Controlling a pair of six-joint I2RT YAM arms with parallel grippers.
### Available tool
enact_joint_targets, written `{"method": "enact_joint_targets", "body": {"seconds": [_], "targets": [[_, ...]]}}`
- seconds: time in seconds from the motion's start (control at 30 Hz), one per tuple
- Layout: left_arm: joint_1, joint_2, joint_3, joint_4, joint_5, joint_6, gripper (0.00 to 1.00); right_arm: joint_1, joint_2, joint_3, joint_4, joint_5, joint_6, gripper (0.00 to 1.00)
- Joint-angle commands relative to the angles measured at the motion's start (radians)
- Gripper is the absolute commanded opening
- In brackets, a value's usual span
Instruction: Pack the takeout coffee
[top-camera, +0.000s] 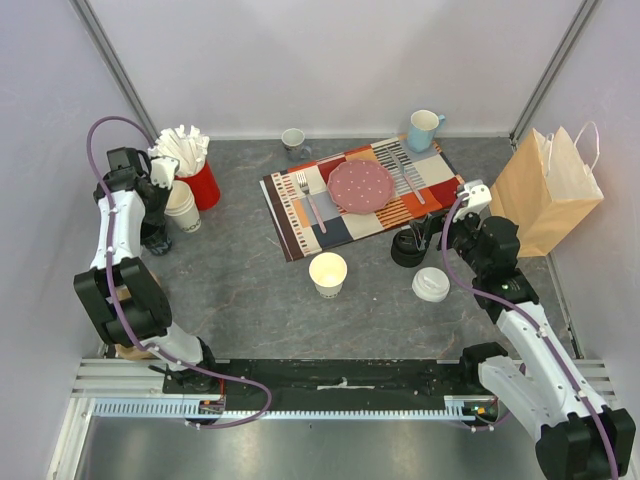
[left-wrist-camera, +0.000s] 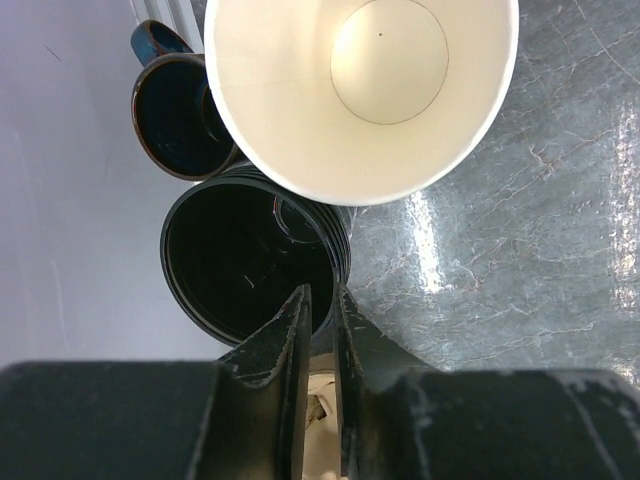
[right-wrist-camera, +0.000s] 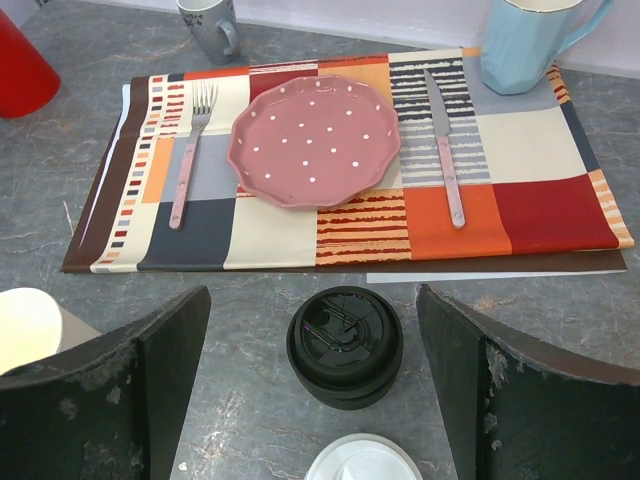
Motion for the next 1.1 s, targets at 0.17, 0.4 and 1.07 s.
{"method": "enact_joint_targets", "body": {"seconds": [0.17,0.4,1.07], "targets": [[0.003,0.015,0.034,-0.017,-0.006,0.025,0.23,0.005,-0.021,0.041,0.011,-0.014,0.009,0.93],[0.0,0.07,0.037,-0.02,0.0,-0.001,0.29,0.005,-0.024,0.041,0.011,-0.015,0.009,0.93],[0.001,0.055,0.129,-0.096,0.058,-0.005,0.18,0.005,-0.016,0.038,0.014,-0.014,0.008,0.94]]}}
